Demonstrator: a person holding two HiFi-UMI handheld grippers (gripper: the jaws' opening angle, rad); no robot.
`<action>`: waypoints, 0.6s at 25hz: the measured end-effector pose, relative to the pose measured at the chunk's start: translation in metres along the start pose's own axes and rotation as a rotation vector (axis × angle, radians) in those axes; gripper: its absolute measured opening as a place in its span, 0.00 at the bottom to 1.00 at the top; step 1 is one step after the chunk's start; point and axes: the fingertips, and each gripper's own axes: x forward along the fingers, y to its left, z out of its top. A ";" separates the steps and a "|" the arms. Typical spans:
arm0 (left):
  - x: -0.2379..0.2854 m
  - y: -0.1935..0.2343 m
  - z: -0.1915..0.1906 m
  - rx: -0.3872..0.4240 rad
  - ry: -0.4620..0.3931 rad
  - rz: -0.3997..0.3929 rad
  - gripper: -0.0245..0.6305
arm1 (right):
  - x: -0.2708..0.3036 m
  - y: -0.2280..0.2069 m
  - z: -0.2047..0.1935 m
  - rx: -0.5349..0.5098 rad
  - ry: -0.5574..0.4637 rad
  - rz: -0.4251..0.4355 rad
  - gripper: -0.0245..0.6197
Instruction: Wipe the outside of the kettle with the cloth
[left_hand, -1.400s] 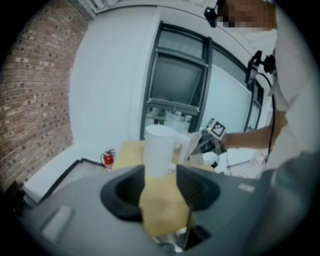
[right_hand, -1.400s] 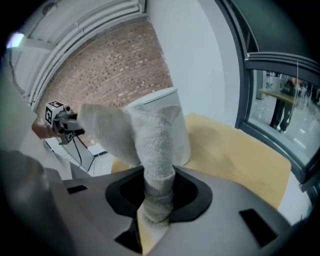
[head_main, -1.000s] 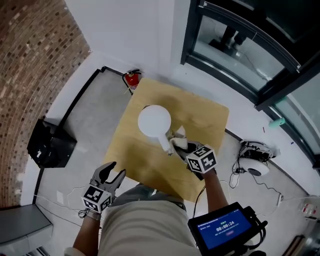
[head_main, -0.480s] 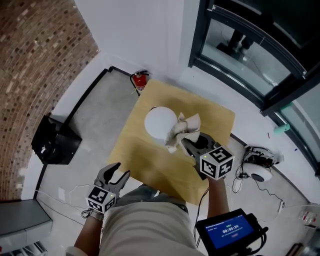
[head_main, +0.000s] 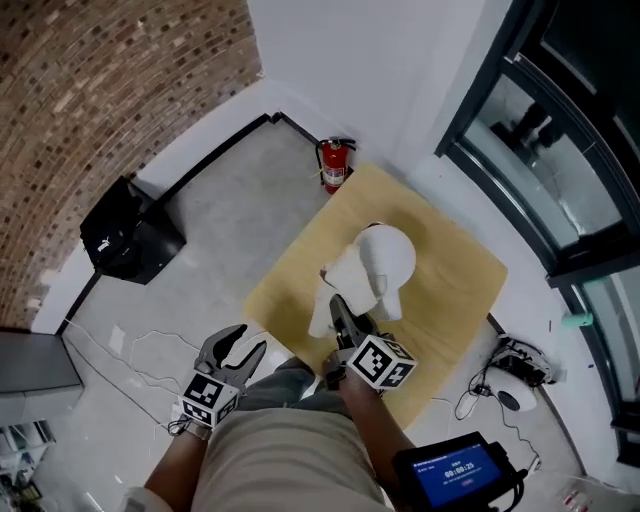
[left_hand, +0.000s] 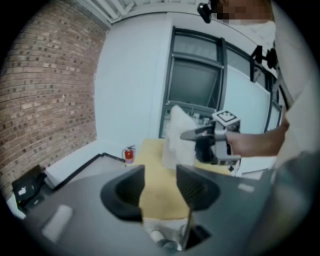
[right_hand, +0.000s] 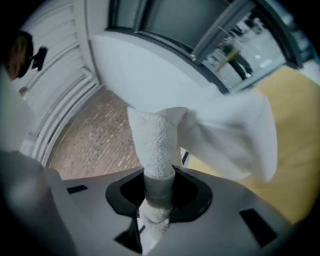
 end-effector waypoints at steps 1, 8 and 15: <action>-0.007 0.005 -0.006 -0.010 0.010 0.010 0.32 | 0.006 -0.015 -0.007 0.086 -0.020 -0.038 0.21; -0.031 0.038 -0.031 -0.040 0.037 0.030 0.32 | 0.023 -0.102 -0.044 0.455 -0.097 -0.246 0.21; -0.029 0.052 -0.033 -0.007 0.040 -0.079 0.32 | 0.006 -0.102 -0.071 0.507 -0.120 -0.271 0.21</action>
